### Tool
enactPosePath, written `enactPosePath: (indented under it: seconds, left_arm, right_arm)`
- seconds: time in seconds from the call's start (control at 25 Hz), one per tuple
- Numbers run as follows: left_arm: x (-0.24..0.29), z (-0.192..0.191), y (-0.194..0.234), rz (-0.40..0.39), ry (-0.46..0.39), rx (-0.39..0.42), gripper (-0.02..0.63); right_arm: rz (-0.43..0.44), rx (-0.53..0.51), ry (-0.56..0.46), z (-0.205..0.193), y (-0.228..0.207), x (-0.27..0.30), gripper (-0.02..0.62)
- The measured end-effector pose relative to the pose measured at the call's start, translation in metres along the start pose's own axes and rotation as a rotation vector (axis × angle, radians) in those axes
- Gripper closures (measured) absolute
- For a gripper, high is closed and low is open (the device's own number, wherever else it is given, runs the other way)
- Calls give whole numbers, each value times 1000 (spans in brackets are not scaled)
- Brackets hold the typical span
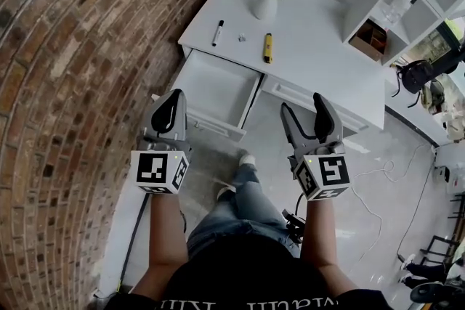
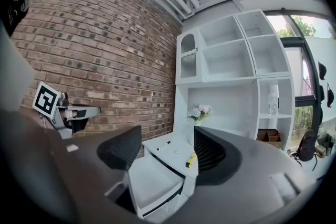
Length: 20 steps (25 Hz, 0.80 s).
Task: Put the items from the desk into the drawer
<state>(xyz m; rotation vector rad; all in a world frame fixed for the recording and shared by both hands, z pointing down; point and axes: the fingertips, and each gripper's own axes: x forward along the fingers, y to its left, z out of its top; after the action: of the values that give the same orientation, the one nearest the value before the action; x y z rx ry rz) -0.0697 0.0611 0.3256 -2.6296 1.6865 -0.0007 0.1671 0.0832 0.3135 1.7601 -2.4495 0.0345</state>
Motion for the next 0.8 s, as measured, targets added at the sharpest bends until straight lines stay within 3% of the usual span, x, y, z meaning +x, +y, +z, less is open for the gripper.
enactPosePath:
  seconds: [0.32,0.64,0.8]
  left_arm:
    - [19,-10,23,37,18,-15,604]
    - [73,-14,41,36,34,15,604]
    - [107,-5,53,38,25,35,604]
  right_arm:
    - [52,37,28,-9,3,36,267]
    - [-22,85,118,-31,-33,96,261]
    - [-6,124,141,-36,-48,134,184]
